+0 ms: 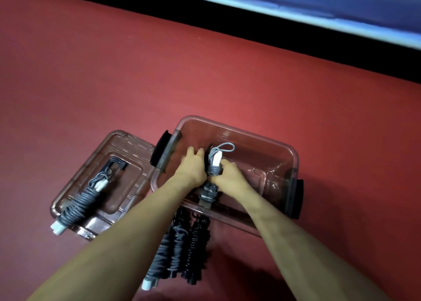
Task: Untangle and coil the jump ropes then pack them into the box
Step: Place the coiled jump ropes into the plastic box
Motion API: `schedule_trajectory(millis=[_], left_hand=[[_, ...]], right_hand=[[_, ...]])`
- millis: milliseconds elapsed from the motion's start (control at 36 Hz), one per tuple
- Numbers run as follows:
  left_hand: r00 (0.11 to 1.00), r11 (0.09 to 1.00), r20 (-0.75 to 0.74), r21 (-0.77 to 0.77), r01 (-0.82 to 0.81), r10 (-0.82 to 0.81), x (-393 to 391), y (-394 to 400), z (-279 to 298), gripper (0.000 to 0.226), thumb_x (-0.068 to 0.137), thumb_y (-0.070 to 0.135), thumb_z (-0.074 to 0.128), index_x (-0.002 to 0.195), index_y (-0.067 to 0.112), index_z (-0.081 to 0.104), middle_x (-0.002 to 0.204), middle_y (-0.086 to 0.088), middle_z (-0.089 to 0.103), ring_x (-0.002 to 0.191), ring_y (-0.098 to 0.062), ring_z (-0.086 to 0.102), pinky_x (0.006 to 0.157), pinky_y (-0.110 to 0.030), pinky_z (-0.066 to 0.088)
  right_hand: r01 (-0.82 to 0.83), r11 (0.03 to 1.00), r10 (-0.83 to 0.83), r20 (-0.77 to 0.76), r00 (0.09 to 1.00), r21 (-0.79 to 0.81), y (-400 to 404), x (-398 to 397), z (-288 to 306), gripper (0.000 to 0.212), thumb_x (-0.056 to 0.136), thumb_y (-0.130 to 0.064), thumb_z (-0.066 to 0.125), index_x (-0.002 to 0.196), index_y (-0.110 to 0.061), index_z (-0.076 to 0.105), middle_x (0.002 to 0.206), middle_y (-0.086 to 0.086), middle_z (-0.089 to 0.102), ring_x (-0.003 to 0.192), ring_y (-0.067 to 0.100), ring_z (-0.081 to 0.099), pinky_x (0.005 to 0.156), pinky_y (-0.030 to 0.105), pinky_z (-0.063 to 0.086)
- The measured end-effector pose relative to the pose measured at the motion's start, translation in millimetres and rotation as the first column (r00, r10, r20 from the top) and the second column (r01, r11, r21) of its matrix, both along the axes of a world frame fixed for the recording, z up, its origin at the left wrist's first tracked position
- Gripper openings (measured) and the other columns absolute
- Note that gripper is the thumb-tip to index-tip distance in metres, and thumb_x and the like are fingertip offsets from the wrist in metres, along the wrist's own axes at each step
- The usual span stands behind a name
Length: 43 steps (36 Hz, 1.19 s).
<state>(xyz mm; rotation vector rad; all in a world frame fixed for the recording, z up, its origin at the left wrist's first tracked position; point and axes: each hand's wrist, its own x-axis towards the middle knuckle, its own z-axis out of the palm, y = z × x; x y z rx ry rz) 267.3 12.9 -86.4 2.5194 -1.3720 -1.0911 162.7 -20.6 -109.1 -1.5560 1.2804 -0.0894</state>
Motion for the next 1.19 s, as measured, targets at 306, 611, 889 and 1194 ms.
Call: schedule_trajectory(millis=[306,611,889,1194], left_hand=[[1.000,0.992,0.023,-0.130,-0.005,0.008,4.9,7.8,9.6,0.039,0.082,-0.007,0.046,0.120,0.001,0.054,0.122,-0.019,0.051,0.115,-0.036,0.050,0.097,-0.039,0.042],[0.997,0.992,0.053,-0.115,0.056,-0.050,9.2,11.1,8.8,0.037,0.088,0.004,0.050,0.125,0.002,0.055,0.126,-0.019,0.053,0.114,-0.035,0.052,0.095,-0.039,0.045],[0.990,0.963,0.135,-0.257,0.077,-0.043,-4.3,25.7,33.9,0.031,0.092,0.013,0.045,0.121,0.006,0.053,0.116,-0.014,0.050,0.109,-0.035,0.052,0.082,-0.044,0.048],[0.972,0.779,0.026,-0.604,-0.171,0.233,-5.4,114.4,89.8,0.016,0.088,0.010,0.048,0.103,0.006,0.048,0.105,-0.008,0.048,0.090,-0.029,0.052,0.076,-0.043,0.045]], right_hand=[[0.157,0.983,-0.159,-0.020,0.987,-0.092,9.4,-1.7,-3.4,0.025,0.074,-0.014,0.072,0.092,-0.009,0.054,0.086,0.004,0.061,0.081,0.025,0.066,0.068,0.047,0.058],[0.094,0.993,-0.096,-0.034,0.995,-0.075,5.8,2.4,-3.9,0.018,0.083,-0.018,0.071,0.095,-0.006,0.067,0.077,0.005,0.059,0.074,0.023,0.059,0.070,0.029,0.051],[-0.113,0.950,0.051,-0.214,0.975,-0.290,12.6,-1.4,35.3,0.018,0.092,-0.021,0.053,0.098,-0.006,0.060,0.103,0.015,0.062,0.094,0.033,0.057,0.069,0.030,0.037],[0.042,0.828,-0.013,0.056,0.998,-0.559,90.7,-15.5,97.6,0.011,0.090,-0.015,0.051,0.084,-0.014,0.060,0.070,-0.010,0.048,0.074,0.021,0.049,0.068,0.036,0.043]])
